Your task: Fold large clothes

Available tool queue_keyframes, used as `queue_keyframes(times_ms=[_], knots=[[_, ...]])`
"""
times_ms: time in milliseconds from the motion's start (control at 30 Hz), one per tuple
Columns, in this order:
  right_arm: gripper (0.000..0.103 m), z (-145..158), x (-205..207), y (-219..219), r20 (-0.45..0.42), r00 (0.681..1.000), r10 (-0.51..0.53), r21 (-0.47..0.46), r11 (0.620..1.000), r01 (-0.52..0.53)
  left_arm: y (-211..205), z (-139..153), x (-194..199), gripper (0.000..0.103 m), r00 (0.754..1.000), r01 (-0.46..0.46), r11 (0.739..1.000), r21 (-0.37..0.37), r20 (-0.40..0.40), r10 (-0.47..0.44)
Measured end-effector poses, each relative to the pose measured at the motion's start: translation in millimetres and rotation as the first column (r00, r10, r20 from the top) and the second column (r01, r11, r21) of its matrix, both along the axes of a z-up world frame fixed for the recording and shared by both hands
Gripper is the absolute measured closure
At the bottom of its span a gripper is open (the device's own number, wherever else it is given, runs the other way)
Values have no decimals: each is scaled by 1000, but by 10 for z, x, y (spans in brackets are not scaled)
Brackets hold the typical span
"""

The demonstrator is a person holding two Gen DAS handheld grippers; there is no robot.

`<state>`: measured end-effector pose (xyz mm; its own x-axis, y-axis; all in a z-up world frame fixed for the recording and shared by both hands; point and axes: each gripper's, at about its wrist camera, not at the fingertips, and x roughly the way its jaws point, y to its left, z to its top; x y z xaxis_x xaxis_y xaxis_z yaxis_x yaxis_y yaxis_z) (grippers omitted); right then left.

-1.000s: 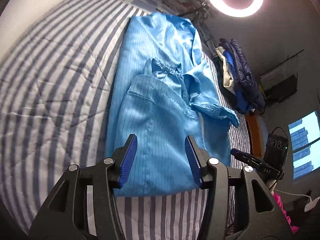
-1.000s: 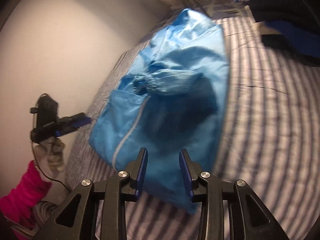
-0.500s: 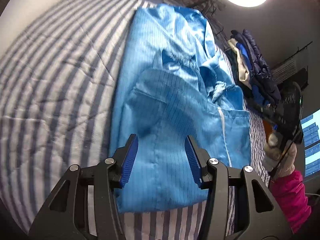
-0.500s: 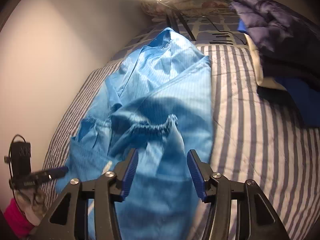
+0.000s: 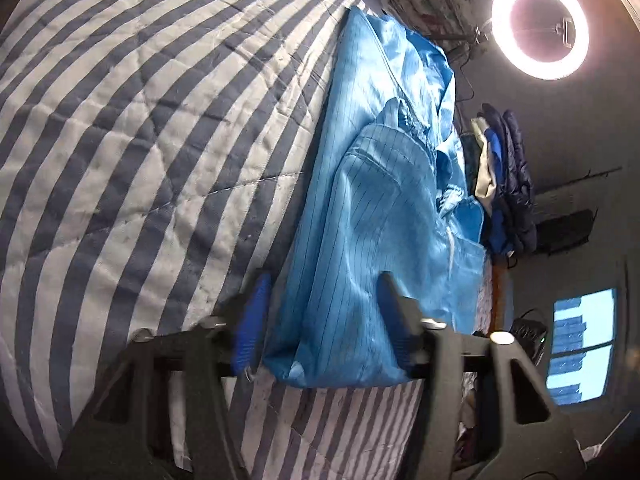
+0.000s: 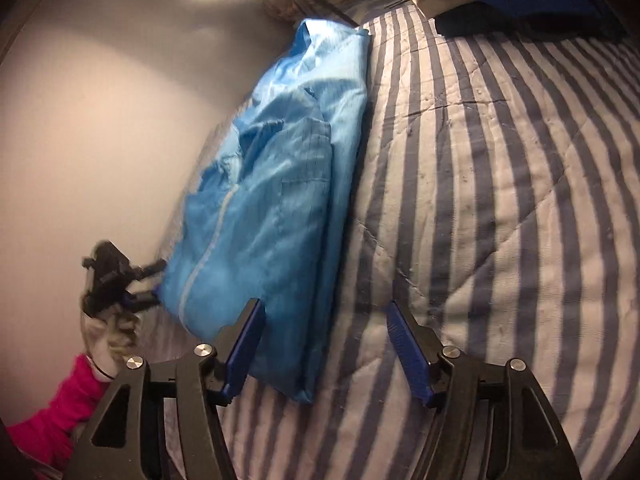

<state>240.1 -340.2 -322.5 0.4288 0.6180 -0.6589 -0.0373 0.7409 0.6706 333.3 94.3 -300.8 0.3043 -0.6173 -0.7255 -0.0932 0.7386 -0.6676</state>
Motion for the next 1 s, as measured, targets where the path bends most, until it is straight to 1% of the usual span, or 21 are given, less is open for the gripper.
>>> queue_keyframes(times_ms=[33,67,100,167,233,267,367,467,500,567,700,767,833,867,933,967,1000], knots=[[56,-21,19,4,-12,1000,3,41,999,-3,-27,-20,15,84,1000,10,1000,3,-12,-10],[75,-41,21,15,-27,1000,12,72,997,-10,-60,-38,26,89,1000,16,1000,9,-20,-15],[85,-59,38,78,-39,999,23,71,997,-20,-95,-18,21,94,1000,18,999,35,-8,-18],[96,-6,15,213,-23,999,39,3,999,-39,-150,80,-29,98,998,48,995,90,31,-51],[99,64,-14,269,-14,999,45,-25,999,-46,-173,203,-106,99,994,77,987,142,65,-87],[100,118,-54,275,-11,999,49,-30,998,-50,-172,246,-153,99,993,86,985,149,70,-97],[101,266,-215,264,-5,998,68,-35,997,-68,-183,360,-328,100,986,139,974,177,62,-152],[102,383,-457,319,-7,994,112,-76,991,-112,-216,417,-579,100,971,222,950,220,39,-236],[102,399,-603,358,-16,991,130,-96,987,-131,-225,418,-655,100,965,246,942,229,29,-259],[102,387,-789,388,-47,988,144,-98,984,-148,-201,404,-808,100,956,282,930,238,8,-292],[102,361,-1095,483,-76,984,164,-98,980,-171,-104,351,-1006,100,945,322,918,230,-22,-326],[102,355,-1196,519,-77,983,168,-98,980,-175,-66,315,-1067,100,944,327,919,222,-31,-328],[102,330,-1195,582,-81,979,188,-143,970,-198,-56,262,-1105,98,941,336,911,239,-37,-338],[101,298,-1111,615,-86,976,201,-161,964,-213,-50,249,-1103,95,941,335,909,250,-39,-336],[92,328,-1047,628,-95,973,212,-177,958,-227,-16,274,-1097,95,940,335,910,245,-31,-338],[78,392,-1016,611,-92,973,212,-205,952,-226,20,325,-1109,95,941,331,909,253,-16,-339],[69,495,-1006,577,-68,974,214,-230,947,-224,54,397,-1119,95,940,328,907,266,2,-340]])
